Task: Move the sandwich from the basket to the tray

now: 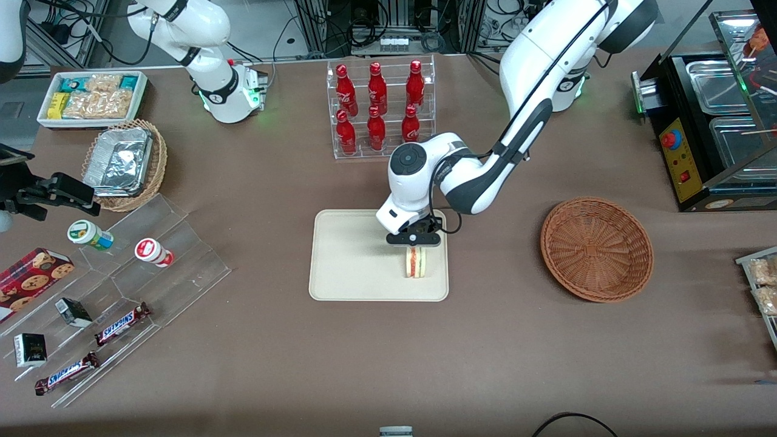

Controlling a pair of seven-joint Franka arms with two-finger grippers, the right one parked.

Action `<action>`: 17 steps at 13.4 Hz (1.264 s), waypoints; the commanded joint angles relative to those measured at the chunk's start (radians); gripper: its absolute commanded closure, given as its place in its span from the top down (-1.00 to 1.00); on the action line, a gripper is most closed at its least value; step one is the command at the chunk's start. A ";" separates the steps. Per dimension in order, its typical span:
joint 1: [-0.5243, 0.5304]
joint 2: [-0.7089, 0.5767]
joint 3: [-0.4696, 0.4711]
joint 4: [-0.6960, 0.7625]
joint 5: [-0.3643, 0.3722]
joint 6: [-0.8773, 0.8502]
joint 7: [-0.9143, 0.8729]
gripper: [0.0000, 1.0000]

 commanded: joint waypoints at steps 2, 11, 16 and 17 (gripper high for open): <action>-0.020 0.025 0.016 0.034 0.022 0.003 -0.025 0.91; 0.097 -0.248 0.014 0.025 -0.078 -0.251 -0.032 1.00; 0.211 -0.412 0.016 0.028 -0.189 -0.432 0.107 1.00; 0.249 -0.439 0.016 0.028 -0.214 -0.463 0.173 1.00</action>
